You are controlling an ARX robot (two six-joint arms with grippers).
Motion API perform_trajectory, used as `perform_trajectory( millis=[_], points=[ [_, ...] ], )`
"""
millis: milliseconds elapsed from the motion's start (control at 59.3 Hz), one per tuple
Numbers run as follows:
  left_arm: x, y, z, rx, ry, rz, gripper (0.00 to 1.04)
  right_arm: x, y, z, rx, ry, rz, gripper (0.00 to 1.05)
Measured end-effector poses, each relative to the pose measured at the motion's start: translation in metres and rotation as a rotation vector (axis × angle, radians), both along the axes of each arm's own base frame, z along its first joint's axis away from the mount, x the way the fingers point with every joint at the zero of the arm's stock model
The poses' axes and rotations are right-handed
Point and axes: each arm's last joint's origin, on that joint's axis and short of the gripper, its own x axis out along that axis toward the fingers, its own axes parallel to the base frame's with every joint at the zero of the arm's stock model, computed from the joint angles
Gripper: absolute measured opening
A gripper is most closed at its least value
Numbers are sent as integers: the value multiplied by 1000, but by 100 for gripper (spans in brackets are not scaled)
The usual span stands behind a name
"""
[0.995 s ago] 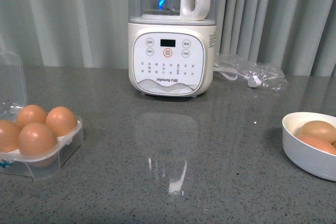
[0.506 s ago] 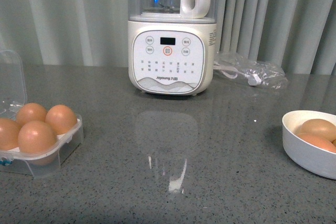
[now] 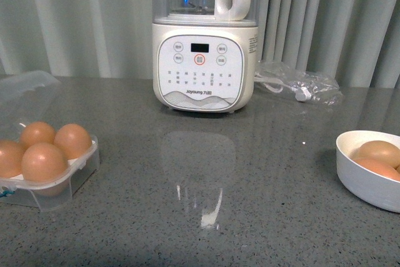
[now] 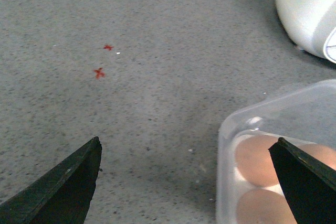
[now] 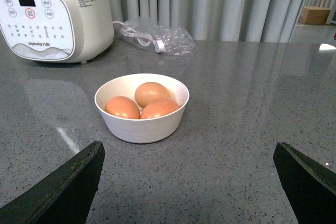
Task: Put egg into box
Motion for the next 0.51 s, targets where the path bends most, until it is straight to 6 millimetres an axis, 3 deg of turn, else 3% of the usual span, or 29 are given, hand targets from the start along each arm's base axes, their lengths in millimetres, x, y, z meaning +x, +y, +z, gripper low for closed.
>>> perform_trajectory(
  millis=[320,506],
  points=[
    [-10,-54,-11,-30,29,-180,98,0,0,0,0,0,0,98],
    [-14,-61,-15,16,46,-210,98,0,0,0,0,0,0,98]
  ],
)
